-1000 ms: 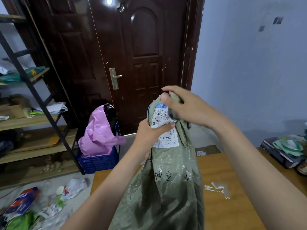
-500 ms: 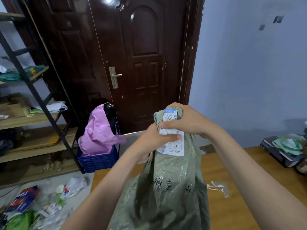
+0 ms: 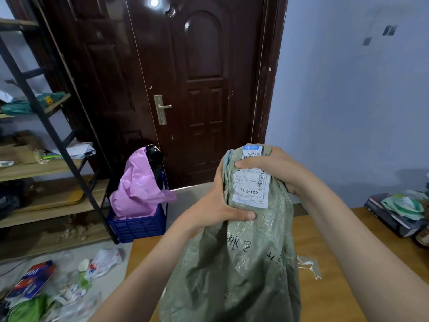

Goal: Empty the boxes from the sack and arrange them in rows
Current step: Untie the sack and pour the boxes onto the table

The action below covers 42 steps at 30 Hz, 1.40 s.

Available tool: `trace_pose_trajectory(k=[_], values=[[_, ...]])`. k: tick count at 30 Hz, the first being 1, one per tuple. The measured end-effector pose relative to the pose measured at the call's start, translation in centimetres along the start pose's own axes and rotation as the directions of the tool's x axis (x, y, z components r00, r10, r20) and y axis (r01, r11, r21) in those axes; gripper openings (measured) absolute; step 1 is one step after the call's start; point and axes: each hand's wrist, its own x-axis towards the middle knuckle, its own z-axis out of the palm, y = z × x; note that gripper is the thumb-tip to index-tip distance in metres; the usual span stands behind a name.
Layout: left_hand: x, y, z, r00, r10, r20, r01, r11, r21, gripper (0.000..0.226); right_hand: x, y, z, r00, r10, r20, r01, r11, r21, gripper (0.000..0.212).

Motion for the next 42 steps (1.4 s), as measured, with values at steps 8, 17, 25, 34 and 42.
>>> trace_pose_trajectory(k=[8,17,25,34,42], values=[[1.2,0.7,0.8,0.982,0.095,-0.163,-0.110,0.990,-0.089,0.133,0.7,0.9,1.0,0.987,0.138,0.085,-0.157,0.950,0.269,0.017],[1.5,0.7,0.9,0.952,0.087,-0.292,-0.126,0.985,-0.117,0.116,1.5,0.5,1.3,0.978,0.142,0.154,-0.187,0.925,0.330,0.021],[1.9,0.2,1.2,0.925,0.076,-0.373,-0.112,0.991,-0.076,0.107,-0.2,-1.0,0.8,0.981,0.042,-0.189,-0.100,0.945,-0.311,0.070],[2.7,1.5,1.0,0.871,0.036,-0.490,-0.009,0.998,0.057,0.065,-0.7,-0.3,-0.2,0.953,-0.064,0.297,0.239,0.761,-0.602,0.109],[1.7,0.8,0.6,0.948,-0.086,-0.306,0.040,0.988,-0.152,0.050,0.4,1.3,0.3,0.945,-0.038,0.326,0.245,0.742,-0.624,0.120]])
